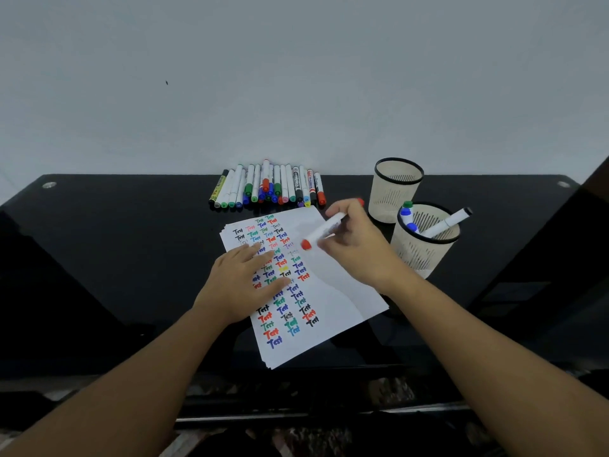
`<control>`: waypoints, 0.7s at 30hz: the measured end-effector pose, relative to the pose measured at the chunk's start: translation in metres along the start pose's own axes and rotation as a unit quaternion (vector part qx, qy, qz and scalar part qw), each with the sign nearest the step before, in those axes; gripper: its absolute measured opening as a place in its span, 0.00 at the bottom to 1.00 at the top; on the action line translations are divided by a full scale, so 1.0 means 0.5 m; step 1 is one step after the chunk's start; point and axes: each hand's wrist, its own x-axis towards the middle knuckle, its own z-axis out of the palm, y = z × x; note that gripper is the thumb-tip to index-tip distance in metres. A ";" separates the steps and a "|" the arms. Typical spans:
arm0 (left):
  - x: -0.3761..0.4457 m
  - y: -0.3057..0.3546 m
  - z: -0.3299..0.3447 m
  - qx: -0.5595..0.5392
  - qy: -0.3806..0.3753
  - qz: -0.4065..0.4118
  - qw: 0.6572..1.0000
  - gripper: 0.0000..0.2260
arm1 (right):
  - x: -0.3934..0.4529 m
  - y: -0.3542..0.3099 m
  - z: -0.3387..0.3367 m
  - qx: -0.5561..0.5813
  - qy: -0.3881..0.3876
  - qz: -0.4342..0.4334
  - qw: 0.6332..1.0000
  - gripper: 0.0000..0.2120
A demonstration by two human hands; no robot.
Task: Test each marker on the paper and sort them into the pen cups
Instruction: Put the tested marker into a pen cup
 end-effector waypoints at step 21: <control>-0.004 -0.006 0.001 -0.024 0.007 -0.009 1.000 0.41 | -0.073 0.013 -0.237 -0.264 0.211 0.072 0.938 0.12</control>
